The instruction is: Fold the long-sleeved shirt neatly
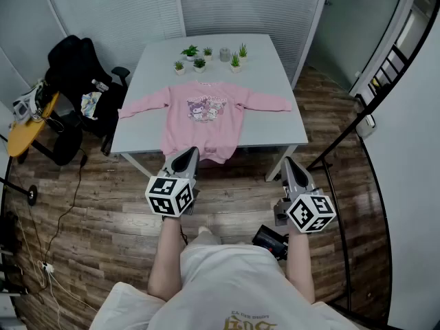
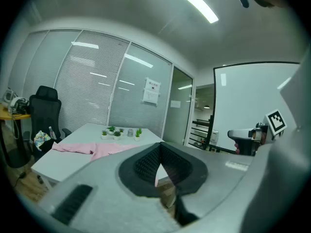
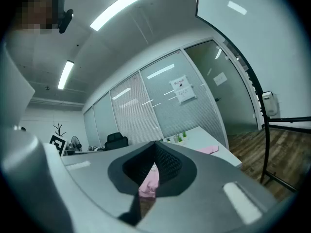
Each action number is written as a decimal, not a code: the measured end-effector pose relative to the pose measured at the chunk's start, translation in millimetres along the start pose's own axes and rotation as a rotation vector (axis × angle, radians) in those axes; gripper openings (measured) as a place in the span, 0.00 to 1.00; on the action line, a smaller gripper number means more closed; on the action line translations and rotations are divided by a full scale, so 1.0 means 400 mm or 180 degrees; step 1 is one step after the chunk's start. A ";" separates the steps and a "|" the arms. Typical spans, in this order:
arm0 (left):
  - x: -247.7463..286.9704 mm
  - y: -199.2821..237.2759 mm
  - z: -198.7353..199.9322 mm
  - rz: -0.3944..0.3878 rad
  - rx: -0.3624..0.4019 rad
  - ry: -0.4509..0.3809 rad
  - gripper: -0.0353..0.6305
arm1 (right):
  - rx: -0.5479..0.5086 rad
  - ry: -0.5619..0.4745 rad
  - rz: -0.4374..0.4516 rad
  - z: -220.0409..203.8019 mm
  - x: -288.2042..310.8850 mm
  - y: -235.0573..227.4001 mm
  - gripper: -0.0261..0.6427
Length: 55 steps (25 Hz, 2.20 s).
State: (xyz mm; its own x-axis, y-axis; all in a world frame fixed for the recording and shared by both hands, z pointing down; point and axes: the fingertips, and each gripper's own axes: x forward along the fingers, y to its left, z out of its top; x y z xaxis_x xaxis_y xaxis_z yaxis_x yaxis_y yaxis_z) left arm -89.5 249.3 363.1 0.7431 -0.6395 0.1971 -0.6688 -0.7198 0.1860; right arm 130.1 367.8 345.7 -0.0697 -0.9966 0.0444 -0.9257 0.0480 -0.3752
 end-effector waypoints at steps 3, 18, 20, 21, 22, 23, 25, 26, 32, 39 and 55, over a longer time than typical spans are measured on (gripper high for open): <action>-0.005 -0.004 -0.009 -0.0005 0.0044 0.0024 0.06 | 0.0011 0.0015 0.0000 -0.005 -0.006 -0.002 0.05; 0.006 -0.057 -0.005 -0.0327 -0.0180 -0.0132 0.59 | -0.0537 0.0538 -0.0133 -0.085 0.004 -0.029 0.44; 0.010 -0.068 -0.009 -0.0319 -0.0153 -0.0108 0.59 | -0.0539 0.0548 -0.0135 -0.086 -0.004 -0.033 0.44; 0.012 -0.074 -0.013 -0.0316 -0.0154 -0.0095 0.59 | -0.0531 0.0553 -0.0136 -0.086 -0.009 -0.037 0.44; 0.012 -0.080 -0.017 -0.0312 -0.0144 -0.0076 0.59 | -0.0525 0.0558 -0.0142 -0.086 -0.015 -0.042 0.44; 0.013 -0.086 -0.021 -0.0308 -0.0114 -0.0052 0.59 | -0.0519 0.0561 -0.0152 -0.085 -0.020 -0.047 0.44; 0.017 -0.093 -0.027 -0.0305 -0.0019 0.0008 0.58 | -0.0493 0.0559 -0.0178 -0.084 -0.025 -0.060 0.43; 0.022 -0.095 -0.031 -0.0306 0.0024 0.0038 0.58 | -0.0475 0.0561 -0.0194 -0.085 -0.027 -0.067 0.43; 0.078 -0.115 -0.059 -0.0336 0.0144 0.0186 0.58 | -0.0395 0.0568 -0.0271 -0.090 -0.025 -0.109 0.42; 0.236 -0.124 -0.085 -0.0490 0.0160 0.0332 0.58 | -0.0337 0.0607 -0.0392 -0.090 0.041 -0.210 0.42; 0.851 -0.043 -0.073 -0.1083 0.0089 0.0728 0.57 | -0.0279 0.1032 -0.0779 -0.079 0.482 -0.537 0.41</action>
State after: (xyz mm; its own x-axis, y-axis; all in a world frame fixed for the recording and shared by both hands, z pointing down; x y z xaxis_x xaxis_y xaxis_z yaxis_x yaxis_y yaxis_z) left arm 174.5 51.9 455.0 0.8955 -0.2893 0.3383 -0.3823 -0.8890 0.2519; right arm 303.8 167.4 464.1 0.0558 -0.9071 0.4171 -0.9567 -0.1681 -0.2377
